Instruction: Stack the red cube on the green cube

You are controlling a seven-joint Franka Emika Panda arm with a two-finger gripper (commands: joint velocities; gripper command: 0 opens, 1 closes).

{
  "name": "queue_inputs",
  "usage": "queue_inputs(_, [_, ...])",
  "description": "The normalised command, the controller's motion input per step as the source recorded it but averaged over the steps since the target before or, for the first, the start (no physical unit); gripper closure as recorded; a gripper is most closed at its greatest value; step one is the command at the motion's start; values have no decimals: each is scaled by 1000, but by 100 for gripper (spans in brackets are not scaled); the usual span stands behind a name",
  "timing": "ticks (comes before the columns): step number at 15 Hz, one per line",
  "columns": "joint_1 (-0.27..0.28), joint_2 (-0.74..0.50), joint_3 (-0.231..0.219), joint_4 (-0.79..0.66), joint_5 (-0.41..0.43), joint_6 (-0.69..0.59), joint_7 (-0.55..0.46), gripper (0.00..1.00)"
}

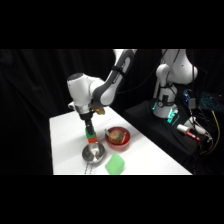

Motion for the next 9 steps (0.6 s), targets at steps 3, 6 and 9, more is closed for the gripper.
queue_inputs(3, [1,-276,-15,64,-133,-370,-60,0])
queue_inputs(6, [-22,-275,31,47,-86,-316,-98,0])
queue_inputs(9, [-75,-201,99,57,62,-267,-150,0])
